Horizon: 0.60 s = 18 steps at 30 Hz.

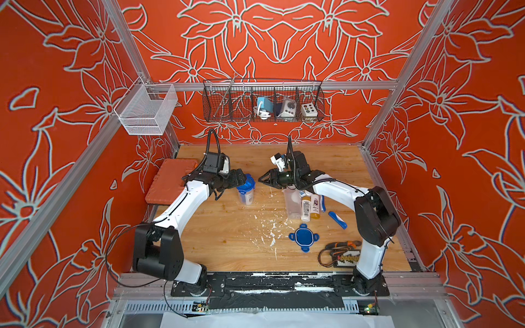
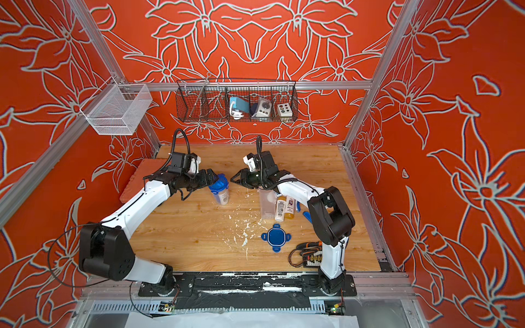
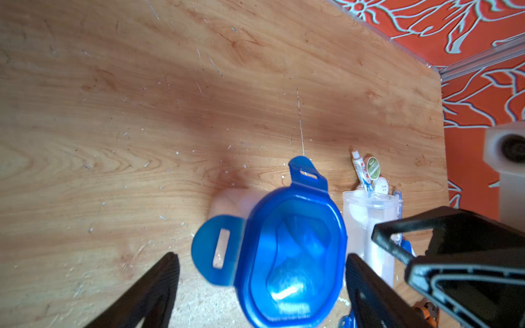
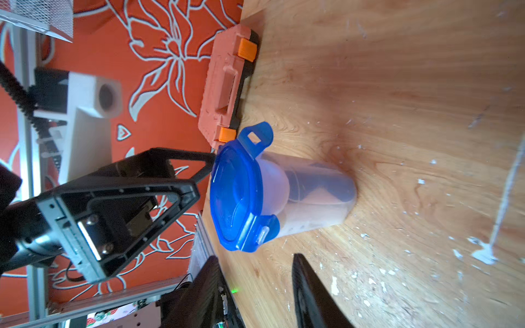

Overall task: Take out toiletry kits
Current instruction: Unfasten the latch on the container.

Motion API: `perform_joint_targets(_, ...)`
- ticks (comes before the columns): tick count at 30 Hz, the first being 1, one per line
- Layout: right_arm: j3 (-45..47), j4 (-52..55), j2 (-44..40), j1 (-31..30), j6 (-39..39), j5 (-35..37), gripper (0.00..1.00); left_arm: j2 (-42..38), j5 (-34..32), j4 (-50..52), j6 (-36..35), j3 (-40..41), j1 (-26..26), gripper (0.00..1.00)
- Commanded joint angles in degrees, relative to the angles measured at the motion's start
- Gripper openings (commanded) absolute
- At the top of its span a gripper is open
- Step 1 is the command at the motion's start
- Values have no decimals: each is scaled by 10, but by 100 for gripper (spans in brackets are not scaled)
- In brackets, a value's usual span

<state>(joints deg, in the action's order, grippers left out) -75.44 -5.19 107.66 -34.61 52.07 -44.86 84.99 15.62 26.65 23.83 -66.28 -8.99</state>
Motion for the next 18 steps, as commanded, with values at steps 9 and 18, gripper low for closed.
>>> perform_joint_targets(9, 58, -265, 62, 1, 163, -61, 41, 5, 69, -84, 21, 80, 25, 81)
perform_joint_targets(18, 85, -364, 95, -4, 224, -64, 48, -10, 59, -100, 30, 127, 29, 79)
